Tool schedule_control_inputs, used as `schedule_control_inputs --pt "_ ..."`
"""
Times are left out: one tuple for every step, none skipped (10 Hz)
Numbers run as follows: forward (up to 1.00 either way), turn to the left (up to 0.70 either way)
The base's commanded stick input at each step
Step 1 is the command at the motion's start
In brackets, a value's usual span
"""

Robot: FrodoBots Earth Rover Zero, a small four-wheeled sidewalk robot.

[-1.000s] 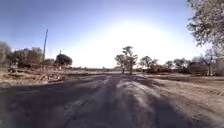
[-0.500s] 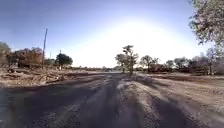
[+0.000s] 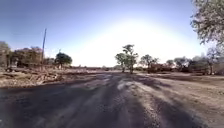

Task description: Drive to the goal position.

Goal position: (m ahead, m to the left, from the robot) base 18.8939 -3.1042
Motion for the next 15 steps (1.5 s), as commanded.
schedule_control_inputs --pt "0.5 0.0" --pt "0.5 0.0" --pt "0.5 0.0" --pt "0.5 0.0" --pt "0.5 0.0" --pt "0.5 0.1" --pt "0.5 0.23" --pt "0.5 0.19" --pt "0.5 0.09" --pt "0.5 0.0" --pt "0.5 0.0" --pt "0.5 0.0" --pt "0.5 0.0" --pt "0.5 0.0" --pt "0.5 0.0"
